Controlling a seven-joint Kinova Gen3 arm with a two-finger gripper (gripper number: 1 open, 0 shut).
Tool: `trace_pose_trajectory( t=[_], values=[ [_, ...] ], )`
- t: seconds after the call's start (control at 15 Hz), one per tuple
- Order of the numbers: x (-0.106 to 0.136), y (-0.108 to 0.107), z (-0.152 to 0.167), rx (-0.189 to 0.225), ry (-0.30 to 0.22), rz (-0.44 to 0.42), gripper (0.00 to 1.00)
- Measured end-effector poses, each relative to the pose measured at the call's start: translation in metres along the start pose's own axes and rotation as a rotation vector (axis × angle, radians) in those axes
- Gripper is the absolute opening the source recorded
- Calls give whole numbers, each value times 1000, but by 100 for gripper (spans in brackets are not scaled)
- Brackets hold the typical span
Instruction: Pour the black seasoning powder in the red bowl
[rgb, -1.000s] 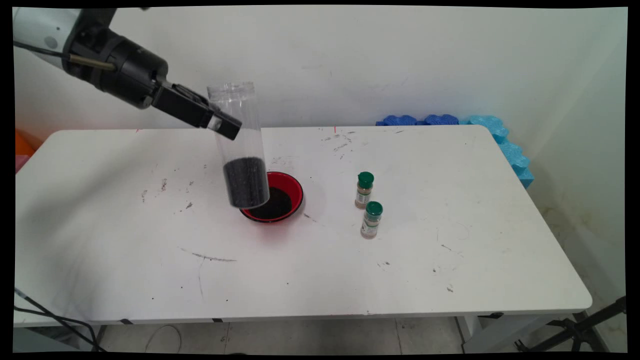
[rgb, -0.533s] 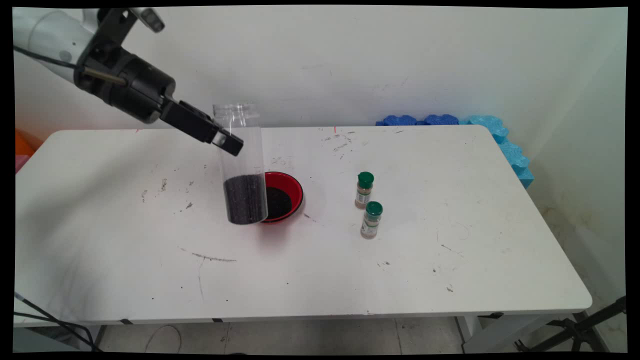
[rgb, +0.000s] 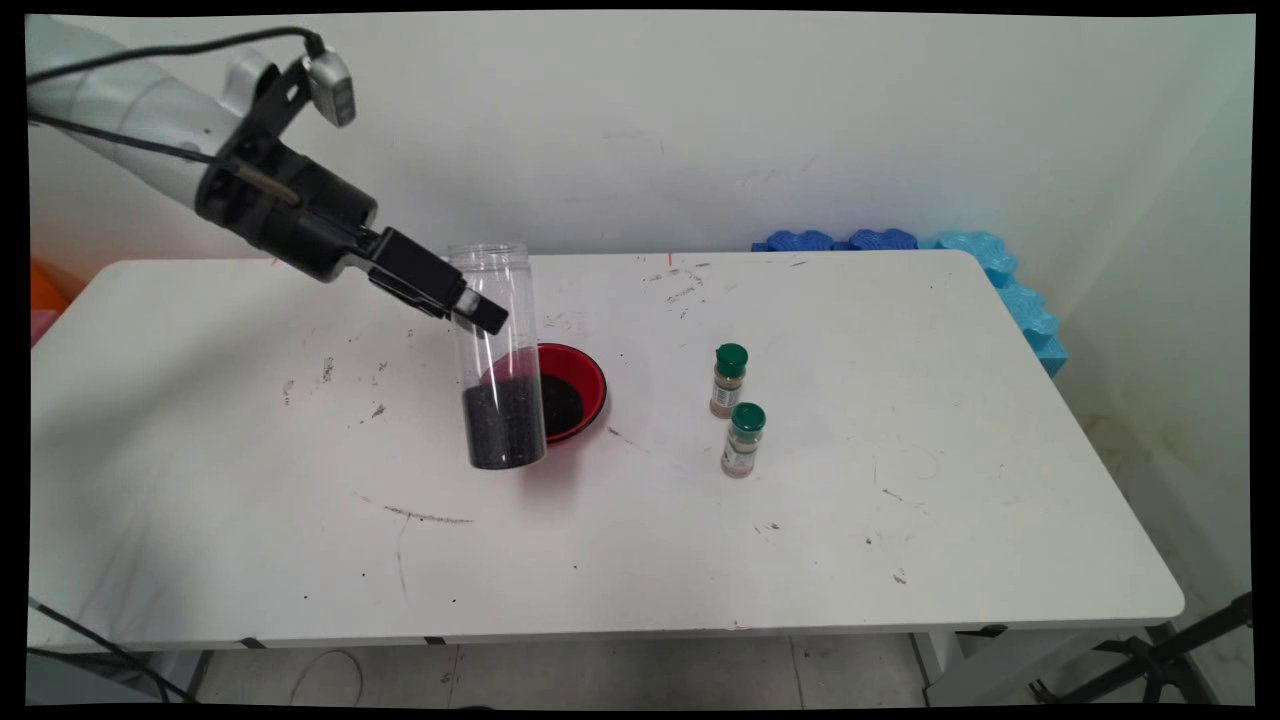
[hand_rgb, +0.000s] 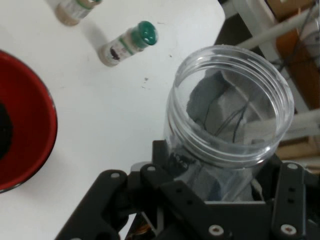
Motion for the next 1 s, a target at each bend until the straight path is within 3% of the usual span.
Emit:
trace_pose_trajectory(
  t=[1.0],
  values=[
    [1, -47, 36, 1, 101, -640, 0]
  ],
)
